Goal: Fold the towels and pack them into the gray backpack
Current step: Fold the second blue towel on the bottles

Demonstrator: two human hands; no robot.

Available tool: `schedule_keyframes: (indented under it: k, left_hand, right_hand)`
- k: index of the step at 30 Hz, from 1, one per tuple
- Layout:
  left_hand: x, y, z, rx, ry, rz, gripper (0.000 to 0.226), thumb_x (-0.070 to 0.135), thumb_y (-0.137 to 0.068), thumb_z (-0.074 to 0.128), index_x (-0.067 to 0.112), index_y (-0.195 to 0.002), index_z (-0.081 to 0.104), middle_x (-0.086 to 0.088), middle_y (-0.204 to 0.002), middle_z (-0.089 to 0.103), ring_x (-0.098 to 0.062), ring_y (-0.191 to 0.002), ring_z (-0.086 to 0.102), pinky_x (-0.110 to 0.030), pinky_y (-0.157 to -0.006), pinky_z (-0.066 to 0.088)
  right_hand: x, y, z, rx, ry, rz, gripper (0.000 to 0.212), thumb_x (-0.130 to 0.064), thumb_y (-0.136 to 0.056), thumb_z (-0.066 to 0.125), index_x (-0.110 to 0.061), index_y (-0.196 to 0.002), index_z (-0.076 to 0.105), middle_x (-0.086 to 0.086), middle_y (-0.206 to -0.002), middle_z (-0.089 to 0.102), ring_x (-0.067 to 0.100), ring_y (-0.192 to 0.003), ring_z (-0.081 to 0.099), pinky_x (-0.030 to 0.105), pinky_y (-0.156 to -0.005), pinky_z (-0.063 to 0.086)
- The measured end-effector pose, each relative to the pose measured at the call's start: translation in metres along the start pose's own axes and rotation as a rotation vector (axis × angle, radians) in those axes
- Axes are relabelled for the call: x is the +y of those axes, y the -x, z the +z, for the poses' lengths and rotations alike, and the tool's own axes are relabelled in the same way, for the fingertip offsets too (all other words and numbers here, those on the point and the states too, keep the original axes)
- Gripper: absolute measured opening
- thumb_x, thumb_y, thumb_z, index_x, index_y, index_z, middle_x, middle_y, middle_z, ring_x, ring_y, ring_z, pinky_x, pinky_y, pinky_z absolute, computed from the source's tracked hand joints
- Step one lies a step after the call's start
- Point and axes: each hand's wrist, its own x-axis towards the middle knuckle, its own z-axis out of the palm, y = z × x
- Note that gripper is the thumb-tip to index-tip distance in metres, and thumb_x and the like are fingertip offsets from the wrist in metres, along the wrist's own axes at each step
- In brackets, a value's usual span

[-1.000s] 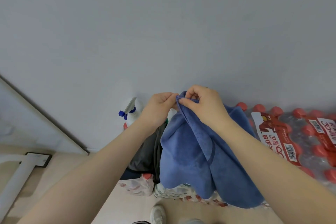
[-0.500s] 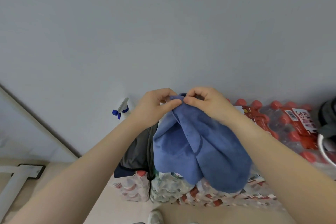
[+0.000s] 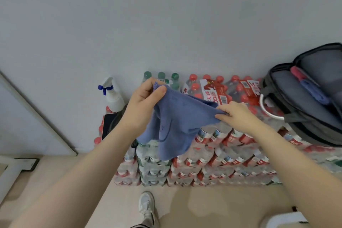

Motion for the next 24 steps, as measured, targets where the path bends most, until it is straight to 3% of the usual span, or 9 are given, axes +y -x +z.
schedule_keyframes:
  k: [4,6,9,14,15,17,20,21,24]
  left_hand:
    - [0.002,0.045,0.020,0.069,-0.040,0.002,0.030,0.020,-0.091,0.048,-0.008,-0.081,0.045,-0.009,-0.076,0.035,-0.016,-0.068,0.033,-0.020,-0.060,0.033]
    - [-0.001,0.059,0.024,0.131,-0.108,-0.046,0.025,0.014,-0.095,0.046,-0.001,-0.076,0.043,-0.007,-0.070,0.029,-0.008,-0.062,0.029,-0.014,-0.053,0.029]
    - [-0.010,0.073,0.024,0.225,-0.288,-0.124,0.023,0.018,-0.094,0.049,0.008,-0.074,0.045,-0.001,-0.065,0.032,-0.008,-0.059,0.030,-0.020,-0.053,0.026]
    - [0.000,0.097,0.034,0.449,-0.301,0.085,0.014,0.016,-0.093,0.052,0.018,-0.079,0.056,0.008,-0.064,0.048,0.005,-0.053,0.044,-0.007,-0.052,0.035]
    - [0.001,0.097,0.034,0.453,-0.310,0.091,0.010,0.016,-0.092,0.052,0.016,-0.084,0.058,0.008,-0.066,0.051,0.006,-0.055,0.046,-0.007,-0.054,0.036]
    - [-0.005,0.092,0.024,0.322,-0.528,-0.035,0.012,0.019,-0.090,0.056,0.010,-0.088,0.063,0.003,-0.071,0.057,-0.004,-0.064,0.051,-0.015,-0.057,0.039]
    - [-0.019,0.089,0.018,-0.202,-1.127,-0.346,0.025,0.026,-0.089,0.057,0.004,-0.090,0.066,-0.009,-0.079,0.061,-0.023,-0.075,0.053,-0.028,-0.060,0.039]
    - [-0.021,0.092,0.021,-0.238,-1.165,-0.348,0.025,0.027,-0.089,0.056,0.003,-0.091,0.066,-0.011,-0.081,0.061,-0.024,-0.076,0.052,-0.029,-0.063,0.039]
    - [-0.018,0.093,0.029,-0.025,-0.897,-0.213,0.024,0.024,-0.091,0.053,0.002,-0.090,0.062,-0.014,-0.080,0.062,-0.026,-0.072,0.052,-0.034,-0.068,0.043]
  right_hand:
    - [0.020,0.060,0.015,-0.021,0.192,0.107,0.040,-0.034,-0.097,0.040,-0.024,-0.059,0.032,-0.008,-0.061,0.041,0.017,-0.082,0.035,0.032,-0.072,0.022]
    - [0.026,0.087,0.022,-0.063,0.242,0.163,0.041,-0.036,-0.097,0.038,-0.025,-0.058,0.030,-0.008,-0.062,0.040,0.018,-0.082,0.036,0.032,-0.072,0.020]
    - [0.034,0.116,0.026,-0.050,0.243,0.236,0.037,-0.035,-0.096,0.039,-0.023,-0.062,0.034,-0.008,-0.066,0.045,0.023,-0.087,0.048,0.033,-0.075,0.022]
    - [0.039,0.143,0.026,0.691,0.249,0.129,0.027,-0.022,-0.093,0.040,-0.004,-0.085,0.060,0.014,-0.076,0.064,0.036,-0.071,0.060,0.041,-0.068,0.044]
    - [0.037,0.146,0.023,0.730,0.206,0.160,0.025,-0.018,-0.094,0.042,-0.002,-0.092,0.061,0.017,-0.081,0.065,0.037,-0.075,0.060,0.042,-0.068,0.044]
    - [0.039,0.147,0.019,0.612,0.185,0.252,0.020,-0.015,-0.095,0.044,-0.004,-0.100,0.060,0.018,-0.088,0.065,0.038,-0.084,0.058,0.040,-0.069,0.038]
    - [0.052,0.148,0.030,0.345,0.383,0.303,0.021,-0.016,-0.092,0.046,-0.009,-0.093,0.066,0.013,-0.084,0.067,0.034,-0.087,0.057,0.036,-0.072,0.034]
    - [0.056,0.150,0.034,0.352,0.377,0.301,0.021,-0.015,-0.090,0.047,-0.010,-0.089,0.067,0.012,-0.081,0.068,0.033,-0.084,0.057,0.035,-0.073,0.034]
    - [0.063,0.151,0.037,0.458,0.279,0.288,0.020,-0.014,-0.089,0.048,-0.008,-0.082,0.066,0.011,-0.077,0.068,0.032,-0.075,0.056,0.031,-0.062,0.031]
